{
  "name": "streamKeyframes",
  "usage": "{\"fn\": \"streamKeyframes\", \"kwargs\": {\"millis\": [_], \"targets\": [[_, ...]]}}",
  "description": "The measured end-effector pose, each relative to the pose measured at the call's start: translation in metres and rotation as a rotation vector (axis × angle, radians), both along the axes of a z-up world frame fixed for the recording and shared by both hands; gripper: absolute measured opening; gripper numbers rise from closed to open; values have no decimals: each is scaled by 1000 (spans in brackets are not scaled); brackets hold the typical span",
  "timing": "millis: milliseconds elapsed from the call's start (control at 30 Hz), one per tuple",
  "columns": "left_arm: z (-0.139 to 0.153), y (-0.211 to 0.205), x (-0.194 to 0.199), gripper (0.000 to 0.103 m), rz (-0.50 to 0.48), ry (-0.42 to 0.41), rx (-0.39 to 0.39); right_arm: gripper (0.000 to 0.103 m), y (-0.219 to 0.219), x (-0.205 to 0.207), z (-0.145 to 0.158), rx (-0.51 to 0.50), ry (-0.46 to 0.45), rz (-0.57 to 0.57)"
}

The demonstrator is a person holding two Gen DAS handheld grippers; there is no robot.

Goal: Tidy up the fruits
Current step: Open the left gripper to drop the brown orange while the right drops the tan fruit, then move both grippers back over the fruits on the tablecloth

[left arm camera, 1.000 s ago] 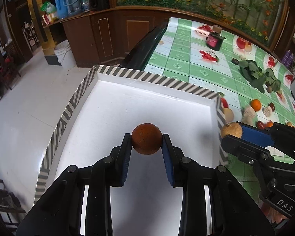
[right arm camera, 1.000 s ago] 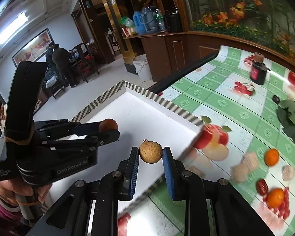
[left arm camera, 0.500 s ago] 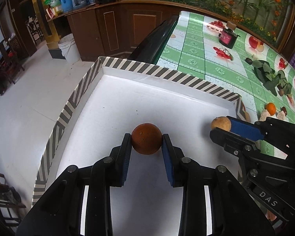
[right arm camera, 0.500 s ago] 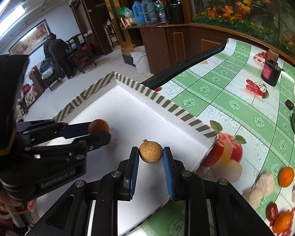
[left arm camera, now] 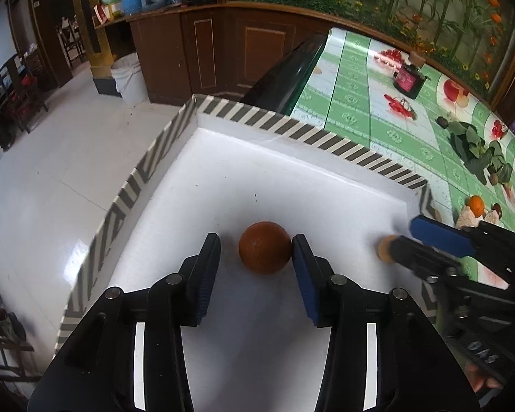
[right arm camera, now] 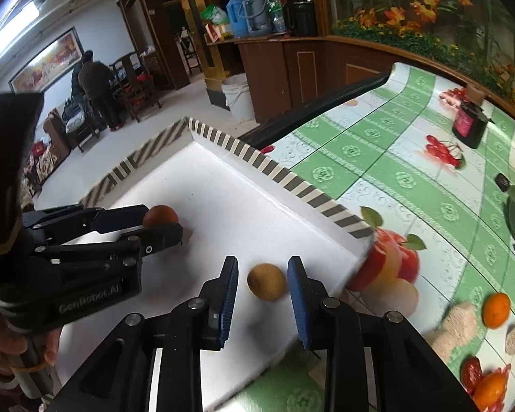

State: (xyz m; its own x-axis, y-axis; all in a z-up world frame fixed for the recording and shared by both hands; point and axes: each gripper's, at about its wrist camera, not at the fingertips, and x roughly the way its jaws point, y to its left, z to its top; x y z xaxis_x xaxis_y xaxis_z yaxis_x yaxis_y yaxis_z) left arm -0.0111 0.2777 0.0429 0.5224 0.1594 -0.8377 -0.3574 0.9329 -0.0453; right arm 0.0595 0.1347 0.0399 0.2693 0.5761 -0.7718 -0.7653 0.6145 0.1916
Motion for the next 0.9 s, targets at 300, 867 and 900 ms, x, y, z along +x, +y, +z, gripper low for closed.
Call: {"fn": "streamKeyframes", "kwargs": {"millis": [300, 867, 900], "targets": [[31, -44, -29, 43, -110, -99, 11, 29, -73, -23, 31, 96, -22, -84], [24, -164, -33, 43, -344, -60, -47, 29, -248, -51, -4, 72, 35, -383], [21, -171, -31, 43, -354, -52, -55, 29, -253, -50, -6, 66, 34, -396]]}}
